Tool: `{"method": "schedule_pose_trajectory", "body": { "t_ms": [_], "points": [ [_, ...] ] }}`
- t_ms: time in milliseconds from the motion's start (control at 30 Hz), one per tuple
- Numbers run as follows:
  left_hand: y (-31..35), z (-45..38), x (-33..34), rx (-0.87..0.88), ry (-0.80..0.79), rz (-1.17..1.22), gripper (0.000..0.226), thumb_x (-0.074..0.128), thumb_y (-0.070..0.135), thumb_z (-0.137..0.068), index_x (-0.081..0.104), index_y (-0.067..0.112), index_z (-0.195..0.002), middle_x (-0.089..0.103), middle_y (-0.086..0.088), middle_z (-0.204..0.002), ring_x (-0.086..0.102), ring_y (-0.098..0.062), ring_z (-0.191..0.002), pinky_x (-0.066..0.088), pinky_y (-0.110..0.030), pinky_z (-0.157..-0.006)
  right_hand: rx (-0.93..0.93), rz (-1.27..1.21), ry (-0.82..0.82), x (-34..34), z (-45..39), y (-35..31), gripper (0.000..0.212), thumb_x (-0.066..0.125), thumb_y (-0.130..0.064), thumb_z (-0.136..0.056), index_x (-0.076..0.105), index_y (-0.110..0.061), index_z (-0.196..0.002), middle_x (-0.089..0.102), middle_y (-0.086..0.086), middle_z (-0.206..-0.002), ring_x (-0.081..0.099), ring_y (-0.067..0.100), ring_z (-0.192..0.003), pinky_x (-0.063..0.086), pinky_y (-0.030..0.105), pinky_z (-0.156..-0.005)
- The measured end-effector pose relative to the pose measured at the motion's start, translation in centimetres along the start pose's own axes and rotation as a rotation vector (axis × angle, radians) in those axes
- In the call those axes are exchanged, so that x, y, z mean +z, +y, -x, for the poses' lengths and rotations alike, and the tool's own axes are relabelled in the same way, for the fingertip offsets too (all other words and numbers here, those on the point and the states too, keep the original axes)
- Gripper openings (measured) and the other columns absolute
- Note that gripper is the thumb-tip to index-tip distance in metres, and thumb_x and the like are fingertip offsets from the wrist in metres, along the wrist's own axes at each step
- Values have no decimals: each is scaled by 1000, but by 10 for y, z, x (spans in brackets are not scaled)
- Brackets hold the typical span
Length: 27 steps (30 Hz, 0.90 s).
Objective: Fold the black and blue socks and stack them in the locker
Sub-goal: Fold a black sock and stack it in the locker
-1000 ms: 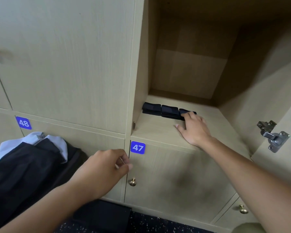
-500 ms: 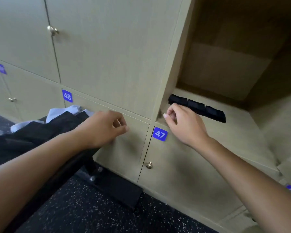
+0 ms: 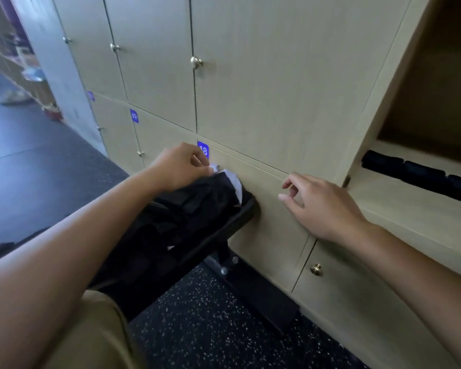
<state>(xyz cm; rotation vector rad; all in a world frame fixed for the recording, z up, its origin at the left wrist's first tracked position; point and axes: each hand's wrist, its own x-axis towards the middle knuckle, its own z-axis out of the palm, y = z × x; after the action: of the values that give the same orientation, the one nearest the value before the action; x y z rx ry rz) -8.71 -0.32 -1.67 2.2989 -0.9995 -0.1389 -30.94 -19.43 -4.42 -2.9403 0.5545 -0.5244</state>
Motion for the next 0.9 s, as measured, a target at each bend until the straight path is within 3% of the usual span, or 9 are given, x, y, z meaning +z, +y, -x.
{"method": "schedule_pose_trajectory", "body": {
  "t_ms": [167,300,367,500,600,667,900],
  "points": [
    [-19,-6,21,-59,-115,-83,34,83,36,-82,67,22,-108,71,2,-113,65,-18,-100,45,-28,-84,-1,-3,-58,16,-8,-3,26,49,-46,-101,54,-28,-119,62,-12,-106,59,19,-101,38,32,-74],
    [-17,-4,44,-34,-225,-223,73,80,56,-77,54,24,-137,56,1,-132,55,-22,-119,45,-36,-99,5,7,-90,23,-9,-2,28,49,-46,-101,54,-28,-121,60,-13,-104,59,20,-102,42,32,-76],
    [-16,-4,56,-29,-221,-350,82,80,64,-71,50,24,-135,50,-1,-134,48,-25,-124,45,-41,-99,9,12,-98,25,-10,-1,28,49,-47,-101,53,-28,-122,60,-13,-105,59,20,-103,40,32,-76],
    [-14,-7,71,14,-163,-489,61,80,63,-70,51,26,-109,49,1,-121,46,-24,-120,42,-41,-89,19,9,-113,27,-8,0,28,48,-47,-102,53,-29,-122,62,-13,-109,57,16,-97,38,30,-73],
    [-11,-8,76,31,-173,-548,27,74,45,-84,59,26,-96,52,3,-109,45,-23,-115,42,-42,-94,24,16,-118,27,-6,1,28,49,-47,-102,54,-29,-122,62,-13,-110,58,16,-98,37,30,-73],
    [-12,-11,76,17,-146,-502,12,67,33,-88,67,23,-94,60,2,-106,50,-23,-110,43,-36,-85,29,21,-125,27,-5,2,28,49,-47,-102,54,-29,-122,62,-13,-112,58,16,-98,36,29,-73],
    [-3,-11,39,-94,-15,-129,8,65,23,-88,64,15,-84,62,-1,-88,59,-24,-86,46,-34,-71,58,4,-116,27,-7,5,28,50,-48,-101,54,-30,-123,64,-13,-113,51,12,-89,40,31,-74]
  ]
}}
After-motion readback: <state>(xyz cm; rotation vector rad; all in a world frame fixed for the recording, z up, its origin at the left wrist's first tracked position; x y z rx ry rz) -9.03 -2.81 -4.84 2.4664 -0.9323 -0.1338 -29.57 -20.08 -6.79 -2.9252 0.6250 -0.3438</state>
